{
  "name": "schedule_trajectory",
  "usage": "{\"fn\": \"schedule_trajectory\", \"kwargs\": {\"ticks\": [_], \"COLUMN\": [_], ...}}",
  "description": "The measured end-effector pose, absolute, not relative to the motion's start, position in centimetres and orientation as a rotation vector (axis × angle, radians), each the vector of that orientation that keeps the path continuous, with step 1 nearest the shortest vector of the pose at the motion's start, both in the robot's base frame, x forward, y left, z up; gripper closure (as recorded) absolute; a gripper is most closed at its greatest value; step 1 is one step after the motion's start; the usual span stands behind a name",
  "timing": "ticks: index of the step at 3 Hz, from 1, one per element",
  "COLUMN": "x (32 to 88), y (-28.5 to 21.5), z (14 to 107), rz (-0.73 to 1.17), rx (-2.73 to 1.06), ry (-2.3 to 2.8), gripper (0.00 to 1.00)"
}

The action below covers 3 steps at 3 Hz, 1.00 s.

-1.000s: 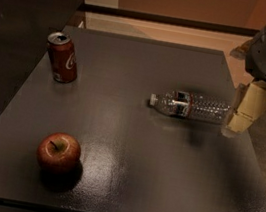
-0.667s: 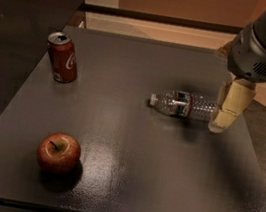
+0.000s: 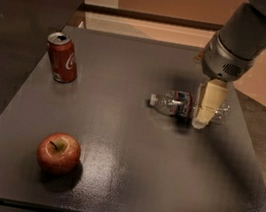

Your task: Pick water bottle

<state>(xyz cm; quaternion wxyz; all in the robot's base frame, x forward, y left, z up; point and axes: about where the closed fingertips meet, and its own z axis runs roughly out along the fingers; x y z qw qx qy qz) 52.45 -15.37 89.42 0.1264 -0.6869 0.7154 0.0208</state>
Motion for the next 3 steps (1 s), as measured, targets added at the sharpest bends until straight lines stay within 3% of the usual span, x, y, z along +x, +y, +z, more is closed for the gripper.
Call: {"fn": "schedule_trajectory", "kwargs": {"ticks": [2,3], "x": [53.7,53.6], "y": [-15.0,-15.4], "z": [85.4,84.4], "rz": [0.108,0.103], "rx": [-2.083,-2.106], "ry": [2.138,2.154], "gripper": [0.00,0.17]}}
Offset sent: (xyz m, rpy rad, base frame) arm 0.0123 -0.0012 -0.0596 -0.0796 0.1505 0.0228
